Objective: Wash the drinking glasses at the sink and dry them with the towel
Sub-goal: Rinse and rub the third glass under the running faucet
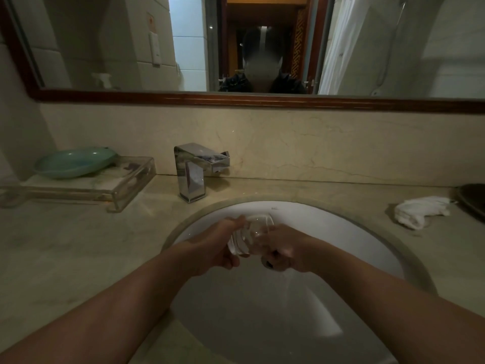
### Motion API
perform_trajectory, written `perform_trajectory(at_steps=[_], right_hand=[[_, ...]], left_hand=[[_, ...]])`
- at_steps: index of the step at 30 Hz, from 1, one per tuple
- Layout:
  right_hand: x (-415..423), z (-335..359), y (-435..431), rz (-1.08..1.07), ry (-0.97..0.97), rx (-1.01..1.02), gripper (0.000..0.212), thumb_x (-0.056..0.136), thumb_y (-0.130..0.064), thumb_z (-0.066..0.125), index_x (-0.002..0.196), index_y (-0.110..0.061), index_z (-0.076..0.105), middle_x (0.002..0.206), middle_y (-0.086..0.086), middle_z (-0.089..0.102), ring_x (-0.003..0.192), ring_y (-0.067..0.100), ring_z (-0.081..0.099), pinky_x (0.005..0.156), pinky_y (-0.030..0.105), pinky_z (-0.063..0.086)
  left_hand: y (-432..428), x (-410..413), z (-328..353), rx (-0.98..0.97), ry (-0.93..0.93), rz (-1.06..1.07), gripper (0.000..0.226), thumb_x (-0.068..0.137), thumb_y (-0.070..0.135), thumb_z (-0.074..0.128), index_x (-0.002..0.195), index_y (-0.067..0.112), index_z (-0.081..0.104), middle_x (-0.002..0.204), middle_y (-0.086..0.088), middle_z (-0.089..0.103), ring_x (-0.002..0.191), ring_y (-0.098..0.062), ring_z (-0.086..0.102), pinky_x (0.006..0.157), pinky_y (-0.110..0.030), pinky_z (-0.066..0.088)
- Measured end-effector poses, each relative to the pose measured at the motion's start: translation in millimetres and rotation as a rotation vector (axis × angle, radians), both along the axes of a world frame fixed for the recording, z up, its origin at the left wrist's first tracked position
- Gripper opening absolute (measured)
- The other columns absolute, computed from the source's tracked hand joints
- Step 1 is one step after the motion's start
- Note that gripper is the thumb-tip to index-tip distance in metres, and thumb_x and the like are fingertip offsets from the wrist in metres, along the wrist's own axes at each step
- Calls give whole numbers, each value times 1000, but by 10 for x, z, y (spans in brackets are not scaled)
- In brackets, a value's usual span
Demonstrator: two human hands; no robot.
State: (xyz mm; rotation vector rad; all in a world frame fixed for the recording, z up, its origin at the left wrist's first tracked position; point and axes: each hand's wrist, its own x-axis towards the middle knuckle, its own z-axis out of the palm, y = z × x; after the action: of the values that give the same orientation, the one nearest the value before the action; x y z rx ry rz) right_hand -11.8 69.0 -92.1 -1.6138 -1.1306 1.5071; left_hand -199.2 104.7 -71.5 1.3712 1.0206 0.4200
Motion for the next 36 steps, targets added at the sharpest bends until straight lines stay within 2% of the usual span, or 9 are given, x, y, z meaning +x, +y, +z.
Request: perform_trajectory(at_steps=[3,6,12,16,22,26,28,31,36], right_hand=[[-9,13,-35,31,-67,60,15,98,-23,63,86,-15,64,58,4,62,50,16,34,47,24,25],[-7,23,-65,-29,-187,120,12,88,-25,75,95,-16,72,83,17,72,64,23,56,59,33,43],[-84,60,-60,65,-67,12,22,96,-11,58,73,-10,60,54,3,48,47,14,26,44,24,20],[-69,49,-81,92,-90,48,7,96,-21,68,97,-15,72,70,8,69,53,14,35,50,27,27],[-87,43,-49,-10,-199,174,24,85,-18,64,105,-9,73,73,15,74,53,23,45,56,32,35],[-34,28,-17,42,-1,90,22,97,-18,62,84,-4,72,75,15,70,56,19,32,56,33,20],[1,-3,-6,108,41,80,20,91,-26,71,90,-6,74,84,21,65,57,19,28,59,38,14],[-13,29,-45,54,0,106,19,96,-17,64,110,-5,71,91,16,75,52,16,29,50,27,22],[-39,75,-50,-66,-31,99,22,98,-12,59,106,6,67,83,19,76,46,13,30,46,23,25]], left_hand=[[6,-19,-19,18,37,-21,53,107,55,38,124,10,59,88,-18,67,52,-21,56,49,-26,42],[-17,-4,-14,9,53,-32,59,105,62,37,119,11,62,84,-15,68,50,-19,53,48,-24,40],[-13,5,-1,-3,129,52,75,102,71,26,90,11,70,69,-9,64,44,-14,43,47,-22,28],[-32,5,-21,28,193,26,83,105,68,19,88,7,74,65,-9,61,42,-13,39,46,-21,25],[-20,32,-22,43,195,90,75,106,64,21,83,9,67,65,-9,65,42,-14,42,47,-22,28],[-4,37,11,47,169,113,70,102,52,20,72,10,67,65,-10,62,40,-15,40,48,-24,29],[-6,43,20,38,169,91,72,101,51,21,65,12,70,62,-8,60,40,-16,39,47,-23,27],[-3,42,11,19,184,70,81,104,60,19,59,16,69,57,-4,55,40,-14,36,47,-23,23],[-11,40,-11,-9,173,60,82,100,74,13,66,16,59,56,-2,48,42,-12,32,46,-22,21]])
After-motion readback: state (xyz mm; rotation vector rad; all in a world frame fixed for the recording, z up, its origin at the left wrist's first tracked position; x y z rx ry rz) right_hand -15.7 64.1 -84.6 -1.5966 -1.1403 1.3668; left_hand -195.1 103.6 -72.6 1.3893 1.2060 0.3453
